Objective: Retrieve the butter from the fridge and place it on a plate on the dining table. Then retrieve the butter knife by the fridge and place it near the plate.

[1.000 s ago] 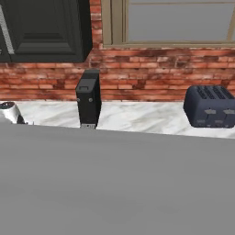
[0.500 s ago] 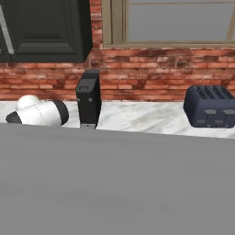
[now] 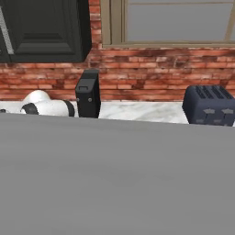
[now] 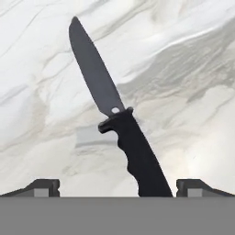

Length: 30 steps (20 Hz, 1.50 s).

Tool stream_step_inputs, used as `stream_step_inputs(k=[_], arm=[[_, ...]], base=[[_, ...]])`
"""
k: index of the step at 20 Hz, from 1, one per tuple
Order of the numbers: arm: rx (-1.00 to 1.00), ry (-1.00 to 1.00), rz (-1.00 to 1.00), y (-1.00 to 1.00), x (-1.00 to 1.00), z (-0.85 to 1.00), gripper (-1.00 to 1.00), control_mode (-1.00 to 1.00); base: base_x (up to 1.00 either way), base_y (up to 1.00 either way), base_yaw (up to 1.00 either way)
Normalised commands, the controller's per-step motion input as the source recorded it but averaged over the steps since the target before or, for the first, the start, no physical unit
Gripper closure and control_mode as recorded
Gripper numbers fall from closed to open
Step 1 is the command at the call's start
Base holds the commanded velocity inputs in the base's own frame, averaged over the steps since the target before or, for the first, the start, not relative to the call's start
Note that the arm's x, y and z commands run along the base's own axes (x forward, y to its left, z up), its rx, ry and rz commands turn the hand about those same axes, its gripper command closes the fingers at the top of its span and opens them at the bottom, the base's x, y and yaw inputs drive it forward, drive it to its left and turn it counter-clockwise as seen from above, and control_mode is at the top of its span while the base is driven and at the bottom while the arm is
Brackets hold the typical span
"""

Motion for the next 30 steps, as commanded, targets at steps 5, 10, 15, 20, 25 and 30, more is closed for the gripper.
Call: stream_step_inputs(k=[5, 10, 15, 20, 25, 30], arm=[[-0.01, 0.06, -0.11, 0.00, 0.07, -0.35, -1.00, -1.00], [0.00, 0.03, -0.06, -0.30, 0.03, -0.35, 1.00, -1.00], [0.04, 0.09, -0.02, -0.46, 0.00, -0.31, 1.00, -1.00], [0.00, 0.09, -0.02, -0.11, 0.01, -0.10, 1.00, -1.00], [0.00, 0.02, -0.02, -0.21, -0.04, 0.48, 1.00, -1.00], [0.01, 0.02, 0.00, -0.46, -0.44, 0.97, 1.00, -1.00]], base=[[0.00, 0.00, 0.00], [0.00, 0.00, 0.00], [0.00, 0.00, 0.00], [0.00, 0.00, 0.00], [0.00, 0.00, 0.00], [0.00, 0.00, 0.00]])
